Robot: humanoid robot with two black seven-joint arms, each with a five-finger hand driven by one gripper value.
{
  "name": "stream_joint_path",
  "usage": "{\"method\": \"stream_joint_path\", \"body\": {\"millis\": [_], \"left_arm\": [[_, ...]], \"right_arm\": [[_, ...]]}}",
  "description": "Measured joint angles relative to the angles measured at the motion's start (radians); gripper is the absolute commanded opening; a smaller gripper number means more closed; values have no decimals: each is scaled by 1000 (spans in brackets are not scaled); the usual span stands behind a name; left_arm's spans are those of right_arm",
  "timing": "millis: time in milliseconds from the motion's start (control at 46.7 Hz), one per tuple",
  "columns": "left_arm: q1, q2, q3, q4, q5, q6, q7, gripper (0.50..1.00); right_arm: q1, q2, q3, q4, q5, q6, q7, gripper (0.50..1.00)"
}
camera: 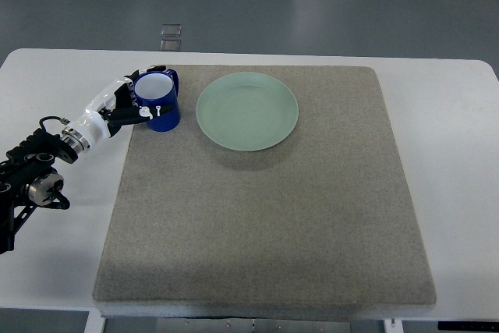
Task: Place cup left of plate with left hand
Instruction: 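Open the left hand fingers and release the mug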
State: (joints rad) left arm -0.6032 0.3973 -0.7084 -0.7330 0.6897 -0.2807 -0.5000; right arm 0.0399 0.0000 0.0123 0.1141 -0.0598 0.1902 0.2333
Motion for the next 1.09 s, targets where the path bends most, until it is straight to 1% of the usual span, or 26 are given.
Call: {"method": "stream_joint_path", "body": {"millis": [171,300,556,835,942,1091], "left_arm": [[2,0,-1,0,-7,0,0,969],[0,0,-7,-5,-10,0,0,994],[-6,9,-21,-22,-13,-6,0,996],[-4,25,-91,-87,-13,-21,-2,996],[-3,44,-114,-119,-13,-32,-2,996],[-12,47,-173,-124,-13,-57,-2,996]], "right_arm": [[0,0,0,0,0,0,0,932],[0,0,0,1,0,0,0,932],[0,0,0,0,0,0,0,932],[0,0,0,1,0,0,0,932],[0,0,0,1,0,0,0,932],[0,0,0,0,0,0,0,932]]}}
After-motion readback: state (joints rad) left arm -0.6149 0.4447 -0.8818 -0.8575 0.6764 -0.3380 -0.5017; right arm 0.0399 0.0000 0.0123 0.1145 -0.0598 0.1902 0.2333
